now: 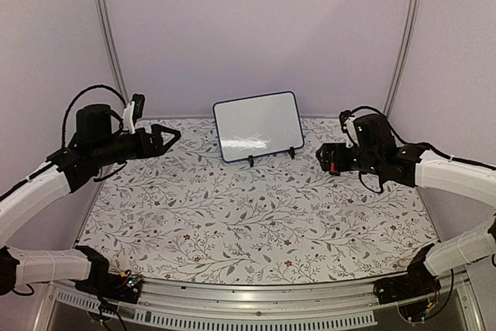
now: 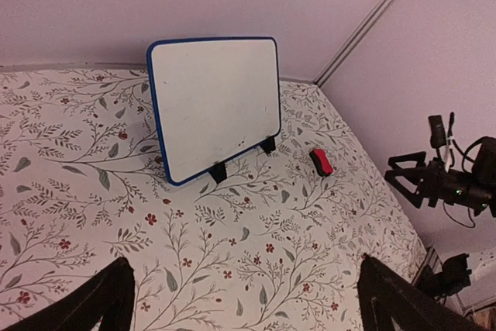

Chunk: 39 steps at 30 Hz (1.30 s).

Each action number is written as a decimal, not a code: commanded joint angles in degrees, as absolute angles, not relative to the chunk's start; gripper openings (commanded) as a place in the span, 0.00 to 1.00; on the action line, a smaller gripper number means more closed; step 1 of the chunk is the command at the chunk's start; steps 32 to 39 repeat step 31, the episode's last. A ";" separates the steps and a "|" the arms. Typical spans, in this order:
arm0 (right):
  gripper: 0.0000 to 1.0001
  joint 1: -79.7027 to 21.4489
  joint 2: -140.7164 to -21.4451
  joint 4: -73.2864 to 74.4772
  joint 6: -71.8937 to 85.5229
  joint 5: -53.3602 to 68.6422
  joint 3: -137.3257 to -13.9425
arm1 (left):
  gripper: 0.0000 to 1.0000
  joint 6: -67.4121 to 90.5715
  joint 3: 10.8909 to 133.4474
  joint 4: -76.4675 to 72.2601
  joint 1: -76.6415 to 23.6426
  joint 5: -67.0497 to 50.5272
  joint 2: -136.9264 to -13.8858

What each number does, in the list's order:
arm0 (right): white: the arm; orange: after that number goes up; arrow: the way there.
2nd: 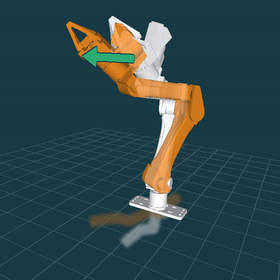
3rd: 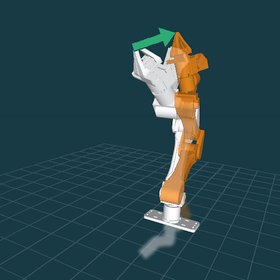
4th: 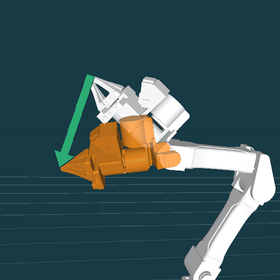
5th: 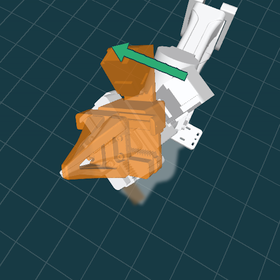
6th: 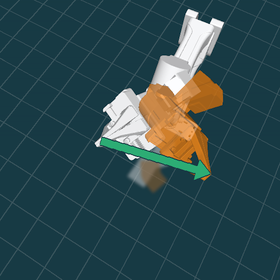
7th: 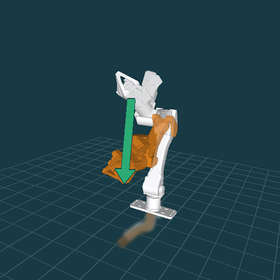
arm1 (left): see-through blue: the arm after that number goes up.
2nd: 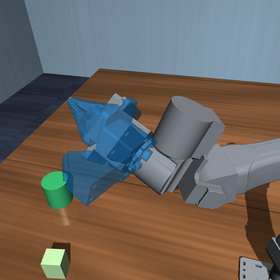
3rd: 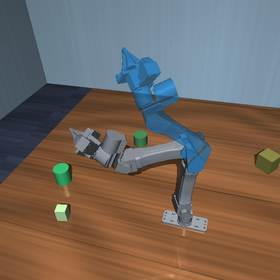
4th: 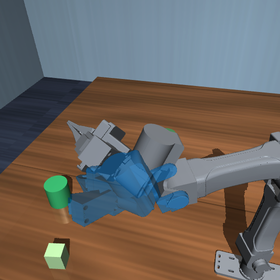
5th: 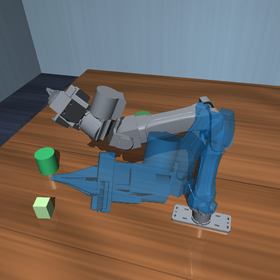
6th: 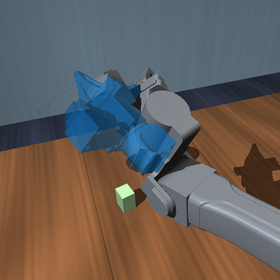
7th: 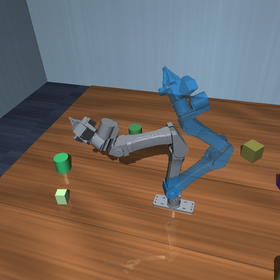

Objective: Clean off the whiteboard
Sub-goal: Reset both arms

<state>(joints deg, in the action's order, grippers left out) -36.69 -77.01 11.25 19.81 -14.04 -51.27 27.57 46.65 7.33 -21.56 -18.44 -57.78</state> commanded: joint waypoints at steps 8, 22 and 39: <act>0.99 -36.65 -50.77 19.56 15.93 -8.31 -46.68 | 1.00 18.80 42.64 17.41 -24.15 -10.40 -46.26; 0.99 -36.65 -36.15 19.92 15.14 -13.45 -41.31 | 1.00 17.40 41.49 18.90 -24.21 -7.06 -42.25; 0.99 -36.65 -34.26 19.77 15.29 -14.48 -41.70 | 1.00 17.76 41.17 18.73 -24.23 -6.29 -41.04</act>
